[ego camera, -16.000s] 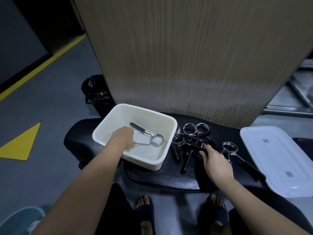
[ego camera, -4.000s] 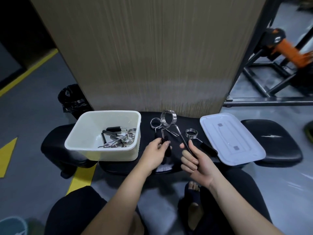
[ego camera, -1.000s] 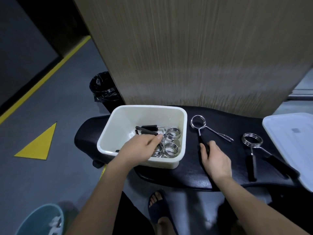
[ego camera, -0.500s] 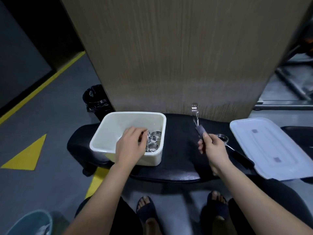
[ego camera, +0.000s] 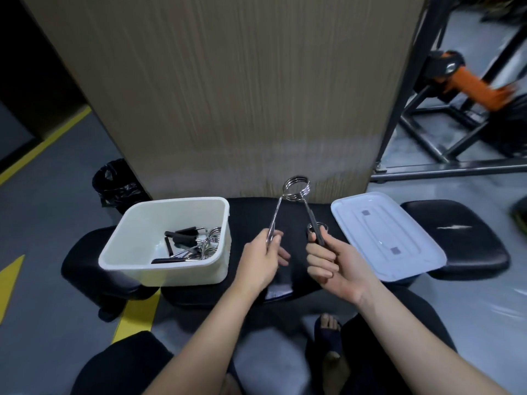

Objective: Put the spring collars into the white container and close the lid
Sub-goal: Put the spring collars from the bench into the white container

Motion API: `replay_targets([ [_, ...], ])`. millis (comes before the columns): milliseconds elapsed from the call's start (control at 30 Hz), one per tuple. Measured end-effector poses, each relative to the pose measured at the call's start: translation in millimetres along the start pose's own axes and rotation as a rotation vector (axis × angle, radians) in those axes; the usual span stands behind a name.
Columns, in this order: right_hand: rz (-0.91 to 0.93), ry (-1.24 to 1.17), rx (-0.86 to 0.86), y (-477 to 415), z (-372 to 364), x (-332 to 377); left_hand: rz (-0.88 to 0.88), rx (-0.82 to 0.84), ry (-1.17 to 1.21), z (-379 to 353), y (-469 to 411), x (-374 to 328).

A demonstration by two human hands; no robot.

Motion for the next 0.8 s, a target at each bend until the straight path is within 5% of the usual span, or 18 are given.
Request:
replay_targets([
  [133, 0.095, 0.195, -0.153, 3, -2, 3, -0.166, -0.102, -0.205, 6, 2, 0],
  [233, 0.122, 0.384, -0.233, -2, -3, -1, -0.132, -0.098, -0.36, 17, -7, 10],
  [400, 0.106, 0.559, -0.186, -11, 2, -10, 0.086, 0.041, -0.223, 24, -7, 20],
  [567, 0.202, 0.915, -0.217, -11, 0, -11, 0.126, -0.04, -0.122, 23, -3, 27],
  [633, 0.291, 1.064, -0.358, -16, 7, -8, 0.117, -0.113, -0.111, 23, -2, 29],
  [800, 0.563, 1.553, -1.035, -30, 60, 3, -0.059, -0.177, -0.35, 31, 7, 37],
])
Point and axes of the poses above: each hand's wrist, its own y-axis away from the middle knuckle, its own z-axis out of the back of the hand, x = y × z, the point moved 2 cm from there along -y, towards the middle knuckle, and after that the axes turned 10 degrees about -x, right-handed, at the moved point
